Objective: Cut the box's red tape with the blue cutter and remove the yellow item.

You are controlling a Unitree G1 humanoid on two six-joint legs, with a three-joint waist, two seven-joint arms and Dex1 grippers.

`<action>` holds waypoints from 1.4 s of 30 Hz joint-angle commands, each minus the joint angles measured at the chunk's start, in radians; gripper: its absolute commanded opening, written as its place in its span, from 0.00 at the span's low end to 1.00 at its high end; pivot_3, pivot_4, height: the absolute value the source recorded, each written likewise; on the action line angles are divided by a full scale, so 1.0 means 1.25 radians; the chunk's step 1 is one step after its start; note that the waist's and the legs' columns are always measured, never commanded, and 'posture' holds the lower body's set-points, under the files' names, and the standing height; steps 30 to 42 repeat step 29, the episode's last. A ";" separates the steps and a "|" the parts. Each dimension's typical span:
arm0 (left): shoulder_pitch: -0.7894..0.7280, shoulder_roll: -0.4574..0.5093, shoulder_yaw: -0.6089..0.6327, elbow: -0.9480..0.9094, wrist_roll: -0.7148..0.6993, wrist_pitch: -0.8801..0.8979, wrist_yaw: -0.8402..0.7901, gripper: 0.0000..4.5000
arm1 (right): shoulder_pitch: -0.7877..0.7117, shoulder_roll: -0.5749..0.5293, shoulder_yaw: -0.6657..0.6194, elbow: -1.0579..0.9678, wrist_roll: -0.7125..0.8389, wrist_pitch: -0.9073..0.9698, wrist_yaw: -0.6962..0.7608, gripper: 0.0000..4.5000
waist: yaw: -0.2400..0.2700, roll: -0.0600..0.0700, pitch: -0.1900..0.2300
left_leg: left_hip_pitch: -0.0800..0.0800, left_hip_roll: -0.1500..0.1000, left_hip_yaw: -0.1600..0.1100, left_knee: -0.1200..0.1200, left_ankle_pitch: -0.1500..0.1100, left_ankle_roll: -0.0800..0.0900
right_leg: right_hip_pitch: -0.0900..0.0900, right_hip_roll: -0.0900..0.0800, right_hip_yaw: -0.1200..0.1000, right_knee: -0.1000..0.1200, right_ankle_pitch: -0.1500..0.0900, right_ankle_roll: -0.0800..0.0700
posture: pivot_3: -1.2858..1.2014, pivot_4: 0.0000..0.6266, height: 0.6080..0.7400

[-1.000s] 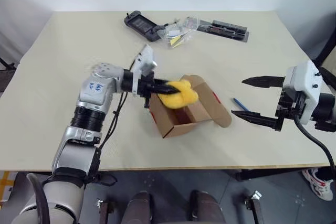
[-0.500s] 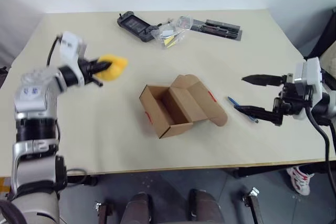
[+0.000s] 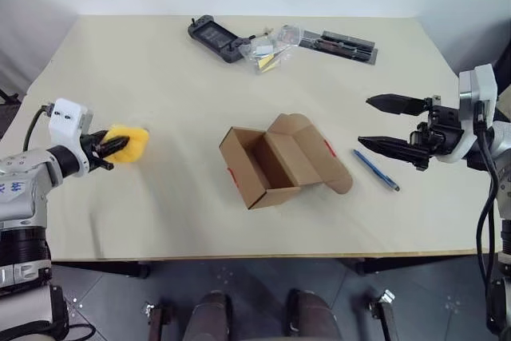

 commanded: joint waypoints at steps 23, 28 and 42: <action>0.500 -0.114 0.212 -0.447 -0.194 -0.206 -0.152 0.99 | 0.243 -0.079 -0.017 0.108 -0.152 -0.247 0.149 1.00 | -0.012 0.000 0.000 | 0.001 0.000 0.000 -0.001 -0.001 -0.001 | 0.001 0.000 0.000 0.000 0.000 0.000 | 0.52 0.24 1.00; 0.584 -0.149 0.187 -0.431 -0.172 -0.267 -0.149 0.99 | 0.371 -0.061 -0.105 0.097 -0.106 -0.224 0.085 1.00 | -0.010 0.000 0.000 | 0.002 0.000 0.002 -0.001 -0.001 0.000 | 0.001 0.000 0.001 -0.003 -0.001 -0.001 | 0.52 0.24 1.00; 0.590 -0.152 0.182 -0.428 -0.167 -0.286 -0.155 0.99 | 0.384 -0.053 -0.115 0.084 -0.102 -0.221 0.073 1.00 | -0.010 0.000 0.000 | 0.002 0.001 0.002 0.000 0.000 0.000 | 0.001 0.000 0.002 -0.002 0.000 -0.002 | 0.52 0.24 1.00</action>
